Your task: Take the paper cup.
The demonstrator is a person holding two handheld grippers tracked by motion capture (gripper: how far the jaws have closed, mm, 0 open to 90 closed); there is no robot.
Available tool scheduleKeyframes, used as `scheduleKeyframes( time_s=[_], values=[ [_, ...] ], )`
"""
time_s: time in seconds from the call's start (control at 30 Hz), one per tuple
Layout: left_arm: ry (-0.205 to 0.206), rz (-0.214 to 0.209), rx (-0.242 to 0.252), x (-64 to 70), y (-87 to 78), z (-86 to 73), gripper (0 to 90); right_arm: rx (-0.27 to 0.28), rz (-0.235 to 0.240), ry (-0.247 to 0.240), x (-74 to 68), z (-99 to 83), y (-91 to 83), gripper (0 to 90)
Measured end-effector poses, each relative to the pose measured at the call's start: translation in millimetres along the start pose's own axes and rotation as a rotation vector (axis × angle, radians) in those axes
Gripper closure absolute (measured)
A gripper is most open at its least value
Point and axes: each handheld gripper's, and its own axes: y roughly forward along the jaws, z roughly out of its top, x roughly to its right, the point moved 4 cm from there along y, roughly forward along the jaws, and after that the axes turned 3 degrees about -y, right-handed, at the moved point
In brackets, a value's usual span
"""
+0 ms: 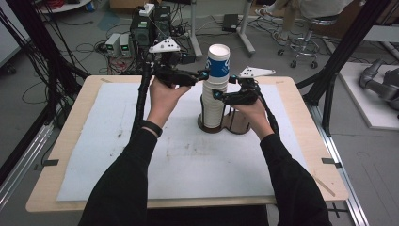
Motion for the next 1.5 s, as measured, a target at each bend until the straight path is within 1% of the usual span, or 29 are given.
scheduleKeyframes(
  time_s=[0.07,0.1,0.13,0.27,0.33,0.37,0.4,0.47,0.53,0.57,0.67,0.73,0.77,0.83,0.9,0.93,1.07,1.13,1.23,1.43,1.5],
  values=[
    [-0.004,0.0,0.003,-1.7,4.9,3.7,17.0,0.001,-0.001,0.0,0.1,0.1,0.0,14.5],
    [-0.008,0.001,0.014,-2.8,8.3,6.1,17.0,0.0,-0.002,-0.003,0.1,0.0,0.0,14.5],
    [-0.018,-0.002,0.019,-3.9,10.8,7.8,17.0,0.0,-0.003,0.0,-0.2,0.2,0.0,14.5],
    [-0.029,-0.008,0.014,-7.5,21.2,14.9,17.0,0.0,-0.002,-0.004,-0.3,0.2,0.0,14.6],
    [-0.038,-0.014,0.023,-8.5,26.4,18.2,17.0,0.001,-0.003,-0.004,0.2,0.1,-0.1,14.5],
    [-0.05,-0.022,0.028,-8.5,29.3,19.6,17.0,0.001,-0.002,-0.004,0.2,0.1,0.0,14.6],
    [-0.053,-0.032,0.024,-9.0,33.0,20.9,17.0,0.002,-0.003,-0.006,0.1,0.2,0.0,14.5],
    [-0.049,-0.036,0.018,-8.8,37.2,22.2,17.0,-0.001,0.0,-0.007,-0.4,0.2,-0.2,14.5],
    [-0.029,-0.031,0.003,-8.0,43.4,24.0,17.0,-0.002,0.002,-0.007,-0.5,0.2,-0.5,14.5],
    [-0.025,-0.026,-0.002,-7.9,45.5,24.7,17.0,-0.003,0.002,-0.008,-0.4,0.2,-0.7,14.6],
    [-0.031,-0.032,0.011,-7.6,49.2,27.0,18.3,-0.002,0.003,-0.009,-0.6,0.4,-1.2,14.6],
    [-0.035,-0.03,0.006,-8.4,50.7,26.9,18.8,-0.001,0.003,-0.009,-0.5,0.5,-1.3,14.6],
    [-0.037,-0.037,0.006,-8.9,51.3,26.6,20.0,0.0,0.001,-0.012,-0.5,0.6,-1.3,14.6],
    [-0.046,-0.05,0.006,-10.0,51.8,25.8,25.7,-0.001,0.003,-0.011,-0.9,0.8,-1.5,14.6],
    [-0.05,-0.062,0.007,-10.5,51.8,25.7,27.8,-0.002,0.001,-0.011,-0.9,0.8,-1.7,14.7],
    [-0.047,-0.059,0.008,-10.0,52.1,25.7,28.8,-0.002,0.0,-0.011,-0.9,0.9,-1.9,14.7],
    [-0.044,-0.054,0.004,-9.1,52.2,26.4,29.2,-0.001,0.0,-0.012,-0.6,0.9,-2.5,14.8],
    [-0.034,-0.054,0.001,-8.9,51.7,27.1,29.4,-0.001,0.0,-0.012,-0.9,1.0,-2.4,14.8],
    [-0.025,-0.049,0.009,-8.4,50.3,29.5,29.5,0.001,0.0,-0.01,-1.3,1.0,-2.1,14.8],
    [-0.007,-0.043,0.033,-5.2,46.1,39.8,29.6,0.0,-0.001,-0.01,-1.5,1.0,-2.7,14.9],
    [-0.008,-0.053,0.043,-3.9,44.8,45.0,29.6,-0.002,-0.001,-0.006,-1.8,0.9,-3.1,14.9]
  ],
)
